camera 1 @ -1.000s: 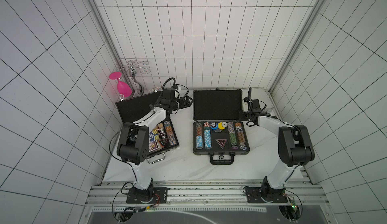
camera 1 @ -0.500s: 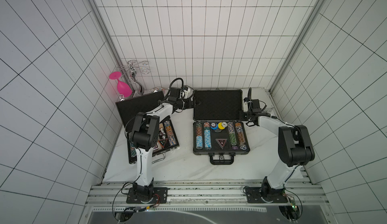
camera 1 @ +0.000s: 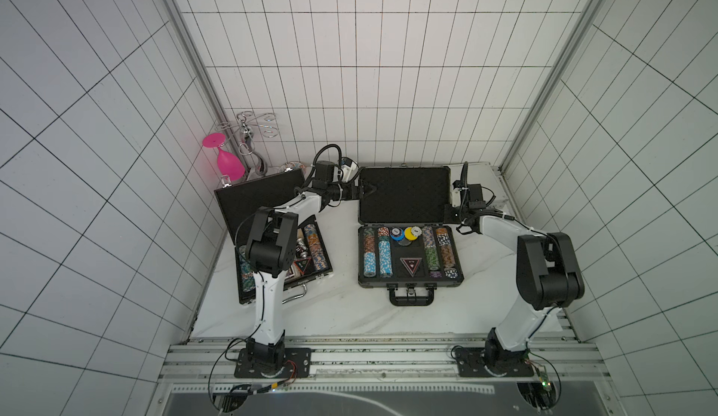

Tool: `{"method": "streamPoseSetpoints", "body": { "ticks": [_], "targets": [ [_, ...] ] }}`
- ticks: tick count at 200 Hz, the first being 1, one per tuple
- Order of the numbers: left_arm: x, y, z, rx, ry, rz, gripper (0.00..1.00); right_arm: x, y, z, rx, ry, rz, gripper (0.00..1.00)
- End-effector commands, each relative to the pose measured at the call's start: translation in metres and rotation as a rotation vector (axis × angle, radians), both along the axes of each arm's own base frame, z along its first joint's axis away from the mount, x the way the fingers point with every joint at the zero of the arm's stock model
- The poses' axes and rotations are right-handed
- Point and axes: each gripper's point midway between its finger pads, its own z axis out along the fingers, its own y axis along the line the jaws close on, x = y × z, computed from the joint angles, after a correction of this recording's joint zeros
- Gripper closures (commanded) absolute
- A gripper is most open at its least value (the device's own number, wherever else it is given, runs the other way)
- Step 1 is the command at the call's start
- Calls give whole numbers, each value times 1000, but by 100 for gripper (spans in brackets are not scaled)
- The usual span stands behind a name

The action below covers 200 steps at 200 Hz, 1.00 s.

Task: Close the poker set cases
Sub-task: Close the lid of the poker set case.

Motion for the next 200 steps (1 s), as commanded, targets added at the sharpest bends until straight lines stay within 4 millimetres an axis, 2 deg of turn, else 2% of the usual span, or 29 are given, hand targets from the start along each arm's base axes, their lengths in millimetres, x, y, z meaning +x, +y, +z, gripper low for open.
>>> {"method": "streamPoseSetpoints", "body": {
  "ticks": [1, 14, 33, 85, 104, 142, 180, 200],
  "targets": [
    [-15, -16, 44, -74, -118, -101, 9, 3, 23, 34, 64, -106, 82, 59],
    [-14, -15, 46, -75, -120, -96, 9, 0, 19, 43, 52, -115, 65, 51],
    [-15, -15, 49, -85, -129, -102, 10, -7, 18, 58, 54, -126, 65, 44],
    [-27, -15, 69, -131, -187, -121, 10, -35, 11, 80, 123, -87, -24, 40],
    [-35, -13, 81, -143, -221, -127, 10, -49, 5, 75, 171, -44, -89, 40],
    [-54, -12, 97, -153, -285, -161, 10, -77, 18, 54, 296, 46, -79, 40],
    [-72, -6, 105, -134, -351, -159, 9, -105, -12, 53, 338, 36, -227, 40],
    [-82, -6, 106, -127, -358, -171, 9, -122, -16, 37, 427, 103, -246, 41]
  ]
}}
